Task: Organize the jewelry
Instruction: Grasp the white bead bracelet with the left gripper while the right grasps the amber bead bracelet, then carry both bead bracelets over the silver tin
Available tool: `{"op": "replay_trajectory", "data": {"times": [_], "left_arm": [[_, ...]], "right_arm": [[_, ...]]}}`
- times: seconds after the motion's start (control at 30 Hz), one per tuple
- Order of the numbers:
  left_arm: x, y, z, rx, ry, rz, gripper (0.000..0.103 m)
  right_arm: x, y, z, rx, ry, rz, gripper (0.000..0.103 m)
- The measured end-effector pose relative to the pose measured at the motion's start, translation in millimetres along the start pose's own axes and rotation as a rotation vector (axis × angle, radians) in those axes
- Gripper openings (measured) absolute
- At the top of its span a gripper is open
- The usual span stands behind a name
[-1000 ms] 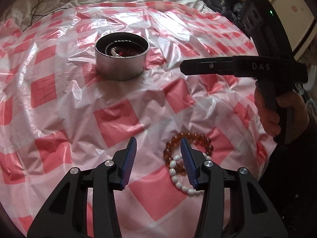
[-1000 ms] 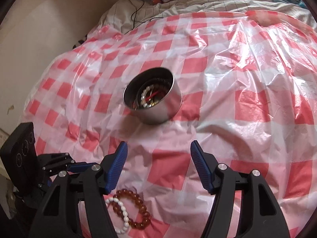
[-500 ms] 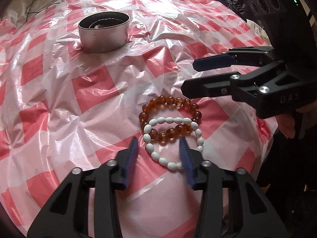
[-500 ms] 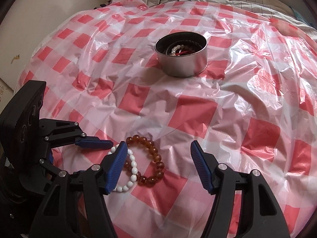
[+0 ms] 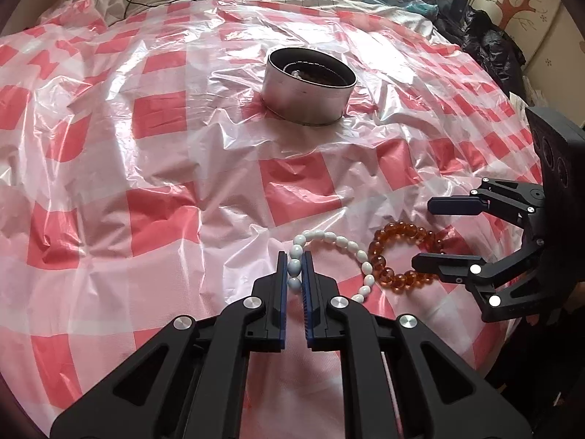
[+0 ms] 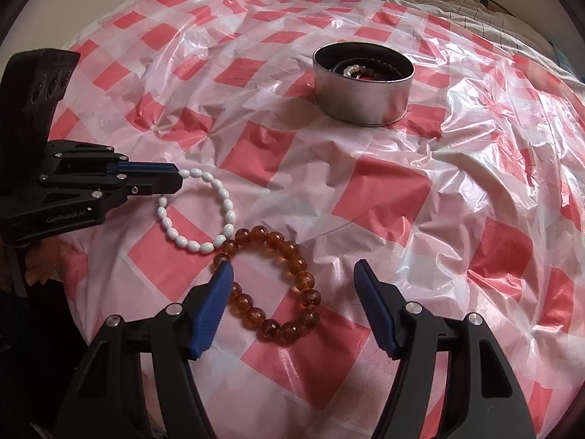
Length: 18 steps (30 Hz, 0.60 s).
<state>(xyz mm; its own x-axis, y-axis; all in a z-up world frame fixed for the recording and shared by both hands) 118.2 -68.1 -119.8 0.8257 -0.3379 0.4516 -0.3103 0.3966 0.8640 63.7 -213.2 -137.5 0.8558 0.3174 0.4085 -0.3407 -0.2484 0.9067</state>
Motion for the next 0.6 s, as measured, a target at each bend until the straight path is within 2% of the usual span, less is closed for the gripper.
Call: {"op": "replay_trajectory", "data": {"times": [0.03,0.1,0.2,0.37,0.6], "left_arm": [[0,-1,2,0.001,-0.005,-0.003,0.007],[0,-3,4,0.006,-0.008,-0.009,0.007],[0,-5,3,0.012,0.002,-0.014,0.007],[4,-2,3,0.005,0.017,0.002,0.007],[19,15,13,-0.084,0.059,0.051,0.007]], "right_arm": [[-3,-5,-1,-0.013,0.016,-0.015,0.038],[-4,-7,-4,-0.045,0.060,-0.013,0.012],[1,2,-1,-0.008,0.020,0.028,0.012],[19,29,6,0.178,-0.132,0.128,0.012],[41,63,15,0.415,-0.305,0.262,0.012]]}}
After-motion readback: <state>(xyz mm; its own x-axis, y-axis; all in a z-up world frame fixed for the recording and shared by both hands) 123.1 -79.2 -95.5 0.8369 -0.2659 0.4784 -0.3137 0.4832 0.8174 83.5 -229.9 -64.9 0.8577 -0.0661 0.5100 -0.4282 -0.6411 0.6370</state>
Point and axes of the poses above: each gripper's, at about its wrist camera, not at the fingertips, and y roughly against the way its jaws point, z to its right, x to its top, the point moved 8 cm from there along -y, roughly the way its jaws point, and after that the axes turned 4 degrees about y, right-handed, at the moved point
